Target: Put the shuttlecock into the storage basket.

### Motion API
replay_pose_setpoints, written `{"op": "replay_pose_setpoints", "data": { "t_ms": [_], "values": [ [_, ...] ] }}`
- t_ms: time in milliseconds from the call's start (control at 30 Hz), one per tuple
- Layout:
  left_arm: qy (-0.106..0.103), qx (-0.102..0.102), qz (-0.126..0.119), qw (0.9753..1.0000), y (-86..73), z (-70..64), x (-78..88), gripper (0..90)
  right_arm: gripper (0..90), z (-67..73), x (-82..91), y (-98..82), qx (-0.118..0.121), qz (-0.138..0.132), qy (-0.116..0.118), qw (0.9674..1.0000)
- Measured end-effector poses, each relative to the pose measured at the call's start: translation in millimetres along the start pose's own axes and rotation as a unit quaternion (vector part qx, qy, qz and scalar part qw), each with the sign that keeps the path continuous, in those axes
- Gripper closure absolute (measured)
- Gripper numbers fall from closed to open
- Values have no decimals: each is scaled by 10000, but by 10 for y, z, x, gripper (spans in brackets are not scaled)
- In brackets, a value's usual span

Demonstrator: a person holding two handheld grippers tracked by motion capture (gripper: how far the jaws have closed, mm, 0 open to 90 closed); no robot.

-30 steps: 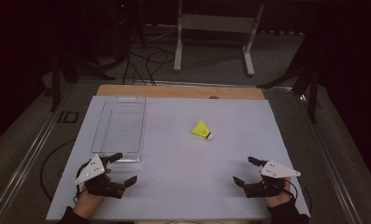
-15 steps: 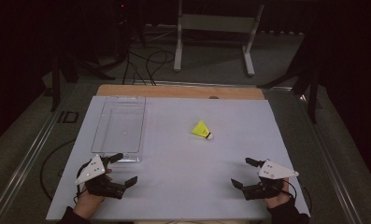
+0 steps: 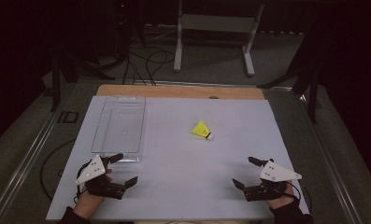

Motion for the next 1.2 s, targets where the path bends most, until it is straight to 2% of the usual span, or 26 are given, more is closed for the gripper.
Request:
{"op": "replay_pose_setpoints", "data": {
  "t_ms": [167, 267, 633, 800, 1200],
  "values": [
    [6, 1, -9, 10000, 1, 0, 2, 0, 76, 2, 40, 74, -57, -48, 55, 10000],
    [6, 0, -12, 10000, 1, 3, 4, 1, 77, 18, 71, 165, 62, -19, -32, 10000],
    [-7, 0, 3, 10000, -1, -1, -2, 1, 77, -45, 112, 344, 197, -3, -51, 9998],
    [-18, 8, 19, 10000, -4, -4, -5, 1, 77, -121, 140, 492, 218, -42, -89, 9997],
    [-40, 26, 31, 10000, -7, -5, -8, 1, 78, -277, 84, 703, 213, -44, -79, 9997]
  ]
}}
Point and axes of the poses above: each handheld gripper's, and its own axes: x roughly backward along the jaws, y roughly out of its top, z roughly to its left, the point moved 3 cm from there along -x, roughly forward along the jaws, and after that the axes turned 3 degrees about -z, right-handed, at the moved point
